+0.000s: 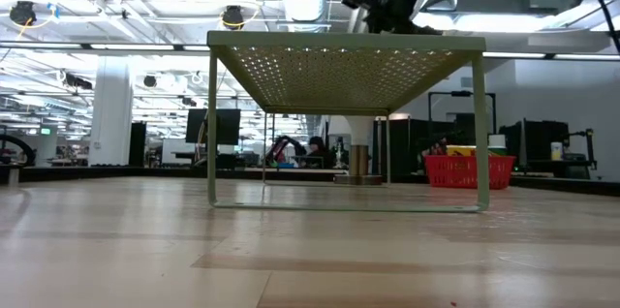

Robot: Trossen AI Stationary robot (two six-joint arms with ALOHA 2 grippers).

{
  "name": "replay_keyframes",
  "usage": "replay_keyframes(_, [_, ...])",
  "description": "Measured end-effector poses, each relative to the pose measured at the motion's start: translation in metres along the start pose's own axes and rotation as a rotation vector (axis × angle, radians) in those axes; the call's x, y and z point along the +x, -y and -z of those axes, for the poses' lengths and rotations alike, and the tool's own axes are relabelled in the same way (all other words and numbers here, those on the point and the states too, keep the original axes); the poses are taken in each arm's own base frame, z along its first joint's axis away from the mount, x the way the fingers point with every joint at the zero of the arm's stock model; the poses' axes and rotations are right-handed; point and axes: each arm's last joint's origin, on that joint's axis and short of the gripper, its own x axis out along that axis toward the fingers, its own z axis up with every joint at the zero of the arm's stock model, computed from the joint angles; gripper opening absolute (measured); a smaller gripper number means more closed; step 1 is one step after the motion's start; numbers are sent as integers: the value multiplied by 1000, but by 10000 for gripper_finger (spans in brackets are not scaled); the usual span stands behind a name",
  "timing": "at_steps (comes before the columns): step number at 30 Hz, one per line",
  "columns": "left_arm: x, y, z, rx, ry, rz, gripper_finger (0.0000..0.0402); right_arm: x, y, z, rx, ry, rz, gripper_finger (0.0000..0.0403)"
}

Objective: Pick & Place Office Desk Supplies
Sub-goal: Put the black bin on the shelf

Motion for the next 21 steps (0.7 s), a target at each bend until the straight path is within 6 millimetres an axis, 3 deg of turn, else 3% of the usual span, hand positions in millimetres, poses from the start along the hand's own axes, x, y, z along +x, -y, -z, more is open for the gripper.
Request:
replay_keyframes(6, [0, 0, 0, 3, -4, -4, 76, -9, -2, 7, -16, 34, 8, 63])
replay_keyframes(18, [-2, 3, 3, -17, -14, 10, 76, 6, -13, -3, -22, 137, -16, 42])
replay_keyframes(21, [-2, 3, 3, -23, -14, 10, 76, 18, -10, -6, -36, 118, 20, 27])
